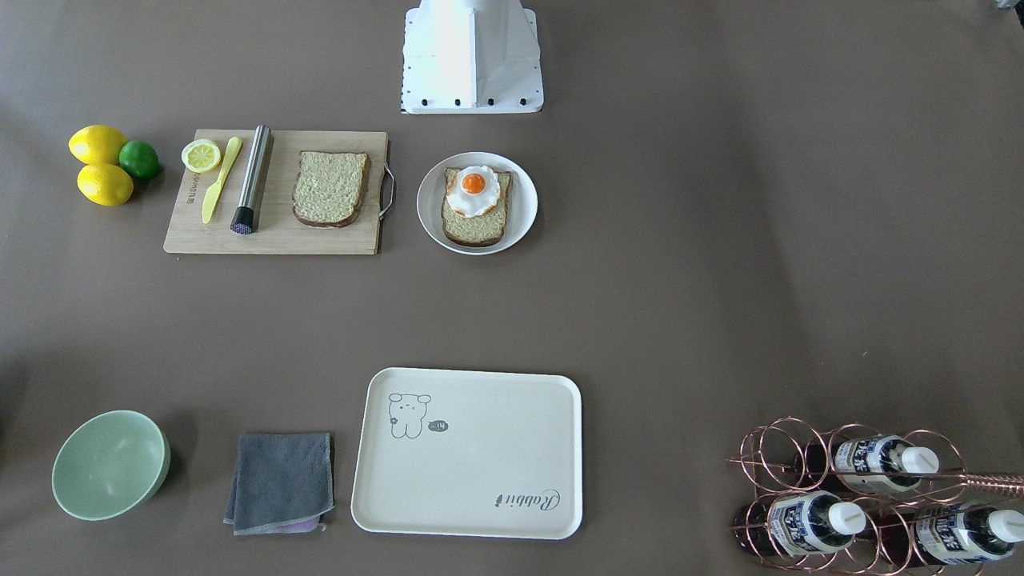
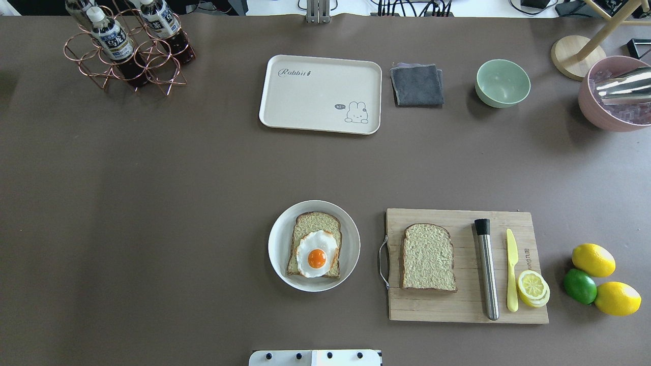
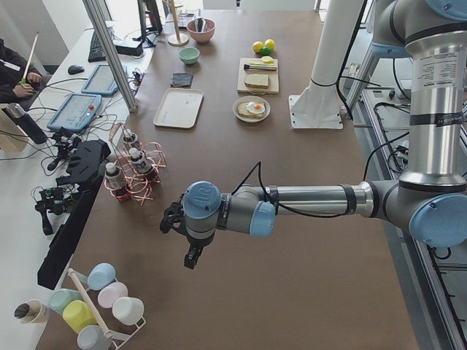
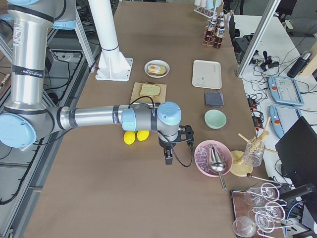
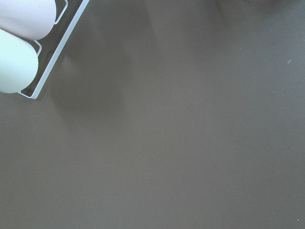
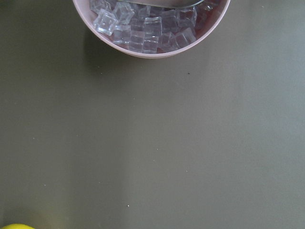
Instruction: Make sandwich and place on tray
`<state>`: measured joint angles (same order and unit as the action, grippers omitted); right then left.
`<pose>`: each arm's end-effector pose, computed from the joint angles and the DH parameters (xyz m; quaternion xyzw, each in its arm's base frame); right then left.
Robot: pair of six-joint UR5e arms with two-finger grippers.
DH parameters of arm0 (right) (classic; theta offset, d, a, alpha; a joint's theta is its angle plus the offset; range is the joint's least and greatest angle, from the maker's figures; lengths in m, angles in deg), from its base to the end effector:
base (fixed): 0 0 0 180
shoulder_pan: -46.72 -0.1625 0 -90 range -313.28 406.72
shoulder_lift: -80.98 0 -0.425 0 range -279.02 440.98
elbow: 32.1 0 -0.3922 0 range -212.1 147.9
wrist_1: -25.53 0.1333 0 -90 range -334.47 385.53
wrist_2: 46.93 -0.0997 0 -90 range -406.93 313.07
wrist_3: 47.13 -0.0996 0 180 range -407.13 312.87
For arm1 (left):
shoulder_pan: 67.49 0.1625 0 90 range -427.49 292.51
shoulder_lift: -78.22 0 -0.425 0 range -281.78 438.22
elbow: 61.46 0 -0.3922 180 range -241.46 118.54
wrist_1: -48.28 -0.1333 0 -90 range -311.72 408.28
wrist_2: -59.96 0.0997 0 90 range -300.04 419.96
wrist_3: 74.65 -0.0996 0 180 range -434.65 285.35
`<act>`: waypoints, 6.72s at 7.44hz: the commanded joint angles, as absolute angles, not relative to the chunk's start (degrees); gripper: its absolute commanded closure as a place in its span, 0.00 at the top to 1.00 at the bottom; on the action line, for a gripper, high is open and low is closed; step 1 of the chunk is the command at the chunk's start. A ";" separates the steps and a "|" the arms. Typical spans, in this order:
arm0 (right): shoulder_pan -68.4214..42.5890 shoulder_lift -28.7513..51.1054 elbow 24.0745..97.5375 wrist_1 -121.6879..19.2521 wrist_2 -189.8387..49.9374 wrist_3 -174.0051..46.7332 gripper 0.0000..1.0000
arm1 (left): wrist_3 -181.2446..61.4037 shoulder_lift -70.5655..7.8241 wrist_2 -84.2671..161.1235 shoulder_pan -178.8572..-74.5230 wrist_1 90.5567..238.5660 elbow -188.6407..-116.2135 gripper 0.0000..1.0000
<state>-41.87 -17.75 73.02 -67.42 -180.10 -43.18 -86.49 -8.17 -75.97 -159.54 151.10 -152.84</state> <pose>0.0546 -0.4306 0.6055 0.0361 -0.3670 -0.0545 0.9279 -0.0787 -0.4734 0.6517 0.1313 0.3754 0.1141 0.9104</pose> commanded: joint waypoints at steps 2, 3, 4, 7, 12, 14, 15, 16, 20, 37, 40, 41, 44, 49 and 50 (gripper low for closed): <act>-41.88 -17.72 78.89 -67.37 -195.31 -50.43 1.00 | -75.57 -9.48 -78.82 -159.34 158.56 -154.53 0.98; -41.62 -17.54 81.25 -66.94 -196.77 -51.52 1.00 | -72.66 -8.80 -79.51 -159.08 161.02 -155.23 0.99; -38.92 -17.98 81.89 -62.41 -194.35 -52.57 1.00 | -72.54 -7.92 -82.22 -158.82 164.44 -154.98 0.99; -20.59 -16.75 82.33 -42.76 -182.68 -86.29 0.99 | -70.45 -7.38 -83.83 -155.31 166.14 -155.41 0.98; 8.43 -6.85 82.86 -38.63 -161.50 -119.41 0.98 | -51.49 -7.29 -83.83 -148.20 174.82 -156.02 0.99; 16.90 -4.44 82.51 -38.63 -153.65 -125.26 0.97 | -46.63 -7.29 -83.57 -145.29 179.23 -155.85 0.99; 18.31 -4.71 82.42 -38.63 -152.67 -126.92 0.94 | -46.61 -7.38 -83.39 -145.10 179.33 -155.85 0.99; 20.33 -5.23 81.90 -38.28 -149.96 -127.46 0.88 | -46.61 -7.38 -83.30 -145.01 179.33 -155.94 0.99; 23.68 -8.49 81.37 -31.60 -147.57 -130.19 0.83 | -46.79 -7.65 -83.12 -144.84 179.33 -155.94 0.99; 15.78 -3.69 87.53 -31.42 -154.60 -133.79 0.00 | -46.62 -7.03 -83.30 -144.84 180.99 -155.77 0.99; 19.44 6.50 81.92 -31.77 -152.76 -140.27 0.00 | -45.48 -7.03 -83.65 -144.84 181.00 -155.94 0.99; 23.82 9.24 79.72 -31.78 -146.92 -141.34 0.00 | -44.95 -7.03 -83.65 -144.84 181.00 -155.94 0.99; 29.22 13.91 75.32 -31.69 -141.76 -141.35 0.00 | -42.59 -7.21 -83.65 -144.75 181.08 -155.94 0.99; 29.75 14.36 72.93 -31.25 -141.67 -140.56 0.00 | -42.66 -7.29 -83.56 -144.75 181.00 -155.77 0.99; 29.67 14.36 72.84 -31.25 -141.50 -140.39 0.00 | -42.66 -7.29 -83.56 -144.75 181.00 -155.76 0.99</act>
